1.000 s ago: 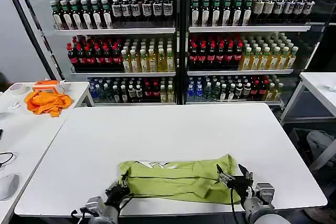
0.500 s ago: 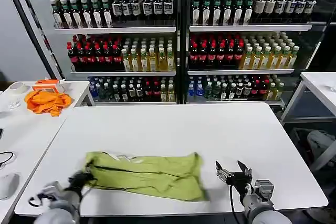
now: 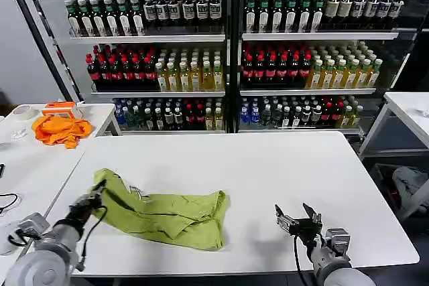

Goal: Fold and organize the clothes.

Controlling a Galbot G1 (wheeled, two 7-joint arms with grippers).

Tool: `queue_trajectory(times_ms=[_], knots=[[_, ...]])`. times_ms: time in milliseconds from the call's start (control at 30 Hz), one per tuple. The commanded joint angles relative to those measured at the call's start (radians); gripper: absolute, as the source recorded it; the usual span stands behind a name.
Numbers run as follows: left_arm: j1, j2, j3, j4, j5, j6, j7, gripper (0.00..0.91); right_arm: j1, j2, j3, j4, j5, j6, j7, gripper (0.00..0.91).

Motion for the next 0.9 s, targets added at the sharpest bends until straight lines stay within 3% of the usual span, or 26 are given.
queue_trajectory(times_ms=[33,400,433,467,500,633,733,900], knots=[[-0.012,-0.111,0.24,-0.112,-0.141,0.018,0.028,0.02,0.004,-0.003,0.0,-0.001,-0.004,0.0,-0.002,0.907],[-0.063,-0.192,0.448,-0.007,-0.002,-0.001,0.048,0.02,0.03,-0.004,-0.013,-0.015,-0.002,-0.003,-0.003,0.907],[-0.07,-0.198,0.469,0.014,0.045,-0.007,0.046,0.081,0.03,-0.004,-0.014,-0.017,-0.002,-0.003,-0.004,0.907],[-0.081,-0.209,0.496,0.038,0.108,-0.018,0.042,0.333,0.032,-0.005,-0.016,-0.02,-0.002,-0.003,-0.004,0.907],[-0.089,-0.217,0.513,0.053,0.157,-0.019,0.045,0.907,0.034,-0.006,-0.017,-0.021,-0.002,-0.003,-0.004,0.907],[-0.118,-0.24,0.557,0.107,0.249,-0.02,0.06,0.907,0.05,-0.013,-0.021,-0.027,0.002,-0.006,-0.003,0.907],[-0.125,-0.236,0.578,0.154,0.36,-0.073,0.08,0.907,0.057,-0.019,-0.018,-0.027,0.008,-0.007,-0.003,0.907],[-0.119,-0.237,0.577,0.142,0.379,-0.112,0.073,0.907,0.055,-0.014,-0.02,-0.03,0.005,-0.006,-0.005,0.907]])
